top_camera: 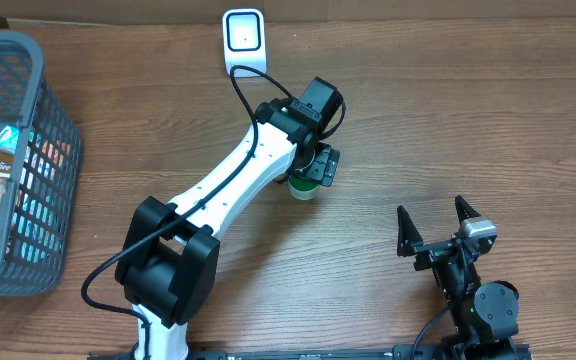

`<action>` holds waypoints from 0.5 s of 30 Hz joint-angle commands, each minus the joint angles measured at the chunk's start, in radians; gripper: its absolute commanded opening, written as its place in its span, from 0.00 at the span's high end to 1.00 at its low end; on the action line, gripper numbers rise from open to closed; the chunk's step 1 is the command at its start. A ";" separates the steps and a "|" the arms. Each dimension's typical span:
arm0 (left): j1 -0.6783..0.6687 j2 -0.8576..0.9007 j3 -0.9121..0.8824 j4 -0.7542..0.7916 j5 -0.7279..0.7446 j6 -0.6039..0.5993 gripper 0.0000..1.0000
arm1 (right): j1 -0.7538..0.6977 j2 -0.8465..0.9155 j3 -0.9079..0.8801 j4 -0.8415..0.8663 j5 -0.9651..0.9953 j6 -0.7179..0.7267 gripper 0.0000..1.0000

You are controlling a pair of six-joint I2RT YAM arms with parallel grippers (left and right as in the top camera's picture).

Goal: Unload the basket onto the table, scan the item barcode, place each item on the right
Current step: 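Lower the jar onto the table center and release it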

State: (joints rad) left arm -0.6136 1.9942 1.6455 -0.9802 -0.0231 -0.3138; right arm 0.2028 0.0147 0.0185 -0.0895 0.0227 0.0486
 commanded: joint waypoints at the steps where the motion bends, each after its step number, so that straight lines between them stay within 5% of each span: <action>1: 0.005 0.009 0.025 0.003 -0.010 0.008 0.10 | -0.001 -0.012 -0.011 0.007 -0.005 -0.005 0.00; 6: 0.023 0.005 0.088 -0.020 -0.010 0.003 0.09 | -0.001 -0.012 -0.011 0.007 -0.005 -0.005 0.00; 15: 0.178 0.004 0.607 -0.375 -0.011 0.000 0.09 | -0.001 -0.012 -0.011 0.007 -0.005 -0.005 0.00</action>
State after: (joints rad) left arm -0.5003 2.0033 2.1002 -1.3014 -0.0227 -0.3141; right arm 0.2028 0.0147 0.0185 -0.0891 0.0227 0.0486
